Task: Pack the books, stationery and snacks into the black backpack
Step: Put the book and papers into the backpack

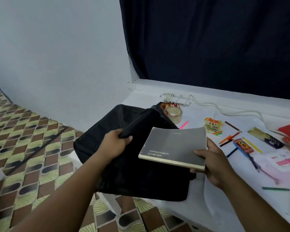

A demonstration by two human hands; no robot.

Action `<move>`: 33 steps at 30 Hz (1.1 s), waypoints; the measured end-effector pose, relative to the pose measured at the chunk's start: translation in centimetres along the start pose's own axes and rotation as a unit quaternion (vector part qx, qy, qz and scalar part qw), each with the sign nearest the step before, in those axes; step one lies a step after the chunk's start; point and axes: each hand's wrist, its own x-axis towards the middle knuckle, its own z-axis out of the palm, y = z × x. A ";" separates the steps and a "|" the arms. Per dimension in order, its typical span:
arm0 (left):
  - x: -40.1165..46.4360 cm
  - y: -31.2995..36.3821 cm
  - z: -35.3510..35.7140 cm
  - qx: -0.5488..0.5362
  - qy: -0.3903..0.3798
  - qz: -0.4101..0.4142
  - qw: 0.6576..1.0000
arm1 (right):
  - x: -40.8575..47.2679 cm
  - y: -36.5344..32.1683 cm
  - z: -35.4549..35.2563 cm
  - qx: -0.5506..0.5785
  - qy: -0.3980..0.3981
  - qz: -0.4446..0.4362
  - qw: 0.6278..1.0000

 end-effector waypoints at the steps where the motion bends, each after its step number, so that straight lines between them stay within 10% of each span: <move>1: 0.2 0.4 -0.5 -0.013 -0.005 0.003 1.000 | -0.1 0.2 0.9 0.002 -0.003 0.003 1.000; 17: 1.5 3.9 -5.0 -0.093 -0.045 0.043 0.994 | 6.1 1.9 12.4 0.047 -0.048 0.032 0.997; 23: 2.3 3.7 -5.2 -0.107 -0.037 0.025 0.993 | 9.8 3.4 15.0 -0.110 -0.204 0.069 0.970; 31: 2.3 2.3 -5.5 -0.128 -0.060 0.025 0.990 | 11.3 6.8 14.7 -0.419 -0.046 -0.195 0.886; 33: 2.1 2.0 -5.3 -0.122 -0.064 0.033 0.990 | 10.5 8.4 14.3 -0.492 -0.077 -0.288 0.818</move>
